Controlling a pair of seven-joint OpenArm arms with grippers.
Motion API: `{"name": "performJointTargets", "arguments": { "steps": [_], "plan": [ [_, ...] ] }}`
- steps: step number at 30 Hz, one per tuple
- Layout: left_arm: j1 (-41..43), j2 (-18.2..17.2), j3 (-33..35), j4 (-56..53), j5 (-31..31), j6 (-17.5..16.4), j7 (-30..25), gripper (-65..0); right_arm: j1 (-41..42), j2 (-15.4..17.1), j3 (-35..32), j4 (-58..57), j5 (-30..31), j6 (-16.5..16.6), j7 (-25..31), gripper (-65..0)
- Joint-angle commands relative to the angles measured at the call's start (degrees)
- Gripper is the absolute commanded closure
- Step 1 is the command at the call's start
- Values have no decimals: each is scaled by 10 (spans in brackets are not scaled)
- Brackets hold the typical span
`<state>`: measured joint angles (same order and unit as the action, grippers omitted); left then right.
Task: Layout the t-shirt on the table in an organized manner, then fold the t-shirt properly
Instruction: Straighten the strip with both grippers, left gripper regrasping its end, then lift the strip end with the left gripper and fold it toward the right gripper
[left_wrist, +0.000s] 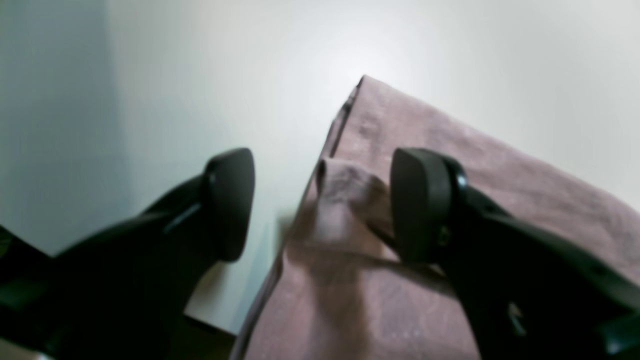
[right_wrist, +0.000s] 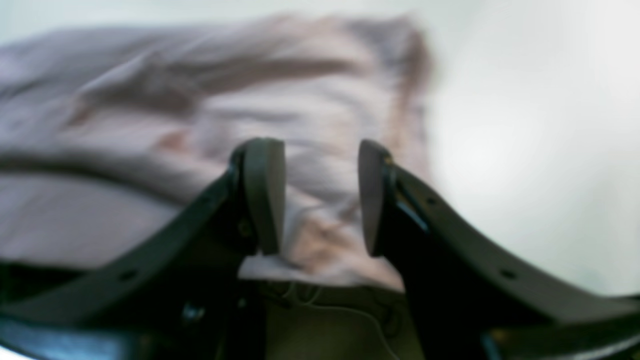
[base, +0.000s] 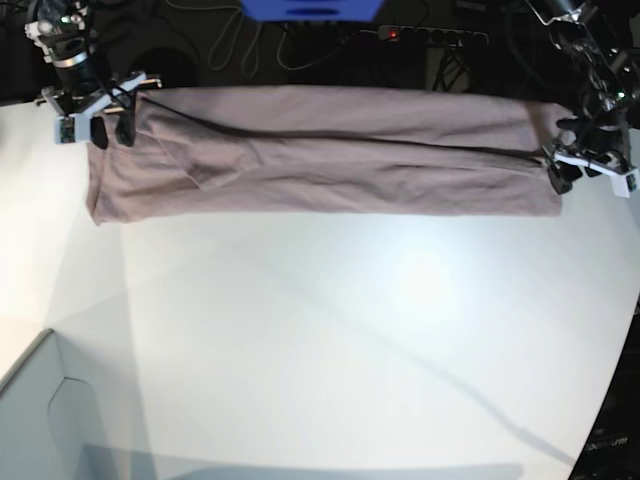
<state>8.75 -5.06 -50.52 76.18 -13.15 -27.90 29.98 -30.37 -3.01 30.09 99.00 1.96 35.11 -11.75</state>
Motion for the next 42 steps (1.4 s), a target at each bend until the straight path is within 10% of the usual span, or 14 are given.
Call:
{"name": "performJointTargets", "arguments": {
  "steps": [1,38,42],
  "plan": [
    [-3,-11,-2,7,-7,-2,-11,-415,0,4,-9,7,9,1,17,-248],
    [-2,-20,24,-95,-81,-2,-10,-411,77,6,-55,-156,-78,1,19,-246],
    [-1,-19,44,-107,-81,-2,-10,-311,82,6,-56,-155,-79,1,19,-246]
  ]
}}
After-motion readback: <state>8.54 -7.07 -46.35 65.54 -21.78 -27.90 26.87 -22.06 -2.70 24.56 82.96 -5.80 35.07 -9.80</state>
